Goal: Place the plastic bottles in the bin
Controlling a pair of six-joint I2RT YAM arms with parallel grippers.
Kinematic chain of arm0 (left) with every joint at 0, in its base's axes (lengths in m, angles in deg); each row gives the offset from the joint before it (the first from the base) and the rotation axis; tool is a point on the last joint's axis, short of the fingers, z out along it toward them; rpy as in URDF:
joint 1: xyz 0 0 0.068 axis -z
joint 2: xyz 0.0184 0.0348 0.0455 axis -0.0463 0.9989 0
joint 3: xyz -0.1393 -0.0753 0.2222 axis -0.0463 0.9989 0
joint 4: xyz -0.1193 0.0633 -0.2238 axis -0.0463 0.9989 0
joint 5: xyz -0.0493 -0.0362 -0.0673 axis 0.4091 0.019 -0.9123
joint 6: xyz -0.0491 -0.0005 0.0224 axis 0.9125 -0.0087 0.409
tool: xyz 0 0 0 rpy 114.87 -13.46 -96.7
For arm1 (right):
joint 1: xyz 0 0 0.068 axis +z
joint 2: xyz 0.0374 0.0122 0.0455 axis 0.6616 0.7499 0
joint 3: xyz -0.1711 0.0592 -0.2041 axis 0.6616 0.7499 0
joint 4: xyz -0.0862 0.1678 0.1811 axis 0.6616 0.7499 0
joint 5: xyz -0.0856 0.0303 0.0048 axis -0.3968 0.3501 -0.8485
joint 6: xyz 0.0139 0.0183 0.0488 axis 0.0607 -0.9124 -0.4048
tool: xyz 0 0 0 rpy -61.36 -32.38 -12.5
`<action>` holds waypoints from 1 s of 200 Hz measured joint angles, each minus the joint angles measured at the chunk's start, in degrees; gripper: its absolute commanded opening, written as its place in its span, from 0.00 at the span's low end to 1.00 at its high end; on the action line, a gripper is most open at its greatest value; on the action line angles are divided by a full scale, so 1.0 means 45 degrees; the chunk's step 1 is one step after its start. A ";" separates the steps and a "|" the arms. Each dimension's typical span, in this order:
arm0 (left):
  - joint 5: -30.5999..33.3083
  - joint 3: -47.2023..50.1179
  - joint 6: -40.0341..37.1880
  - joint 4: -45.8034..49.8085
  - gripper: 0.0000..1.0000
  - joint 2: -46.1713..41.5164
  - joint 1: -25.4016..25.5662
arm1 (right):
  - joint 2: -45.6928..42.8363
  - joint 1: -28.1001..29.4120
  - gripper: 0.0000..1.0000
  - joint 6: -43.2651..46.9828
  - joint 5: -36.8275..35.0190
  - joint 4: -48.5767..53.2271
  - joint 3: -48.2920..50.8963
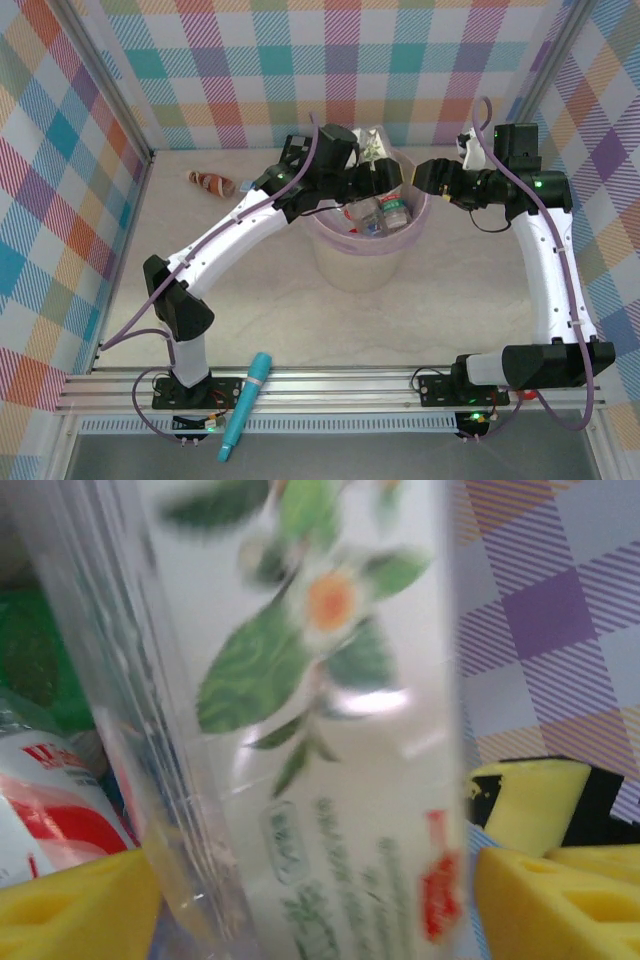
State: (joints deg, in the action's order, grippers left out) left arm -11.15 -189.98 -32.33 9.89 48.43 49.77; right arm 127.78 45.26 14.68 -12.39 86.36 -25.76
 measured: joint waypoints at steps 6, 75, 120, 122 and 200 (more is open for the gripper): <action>0.0063 -0.0029 -0.0034 -0.0010 0.88 0.0000 0.0000 | 0.0000 0.0049 0.79 0.0000 0.0000 0.0000 -0.0053; 0.1574 0.0078 -0.0777 0.0534 0.83 -0.0787 -0.0092 | 0.0860 0.1632 0.68 0.0092 -0.0641 0.0010 -0.2079; 0.2603 0.2497 -0.0913 0.0729 0.80 -0.4036 -0.0996 | 0.2535 0.2229 0.62 0.0165 -0.0981 -0.0136 -0.3094; 0.2642 0.2633 -0.0913 0.0729 0.80 -0.4192 -0.1083 | 0.2579 0.2244 0.61 0.0170 -0.0991 -0.0141 -0.3123; 0.3026 0.6567 -0.0374 0.1010 0.78 -0.7014 -0.3949 | 0.4124 0.2997 0.54 0.0641 -0.1627 -0.0627 -0.3031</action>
State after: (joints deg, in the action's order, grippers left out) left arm 2.47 -160.43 -34.01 14.43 16.87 32.00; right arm 146.34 58.74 17.57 -19.71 83.54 -39.39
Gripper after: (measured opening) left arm 0.783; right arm 0.548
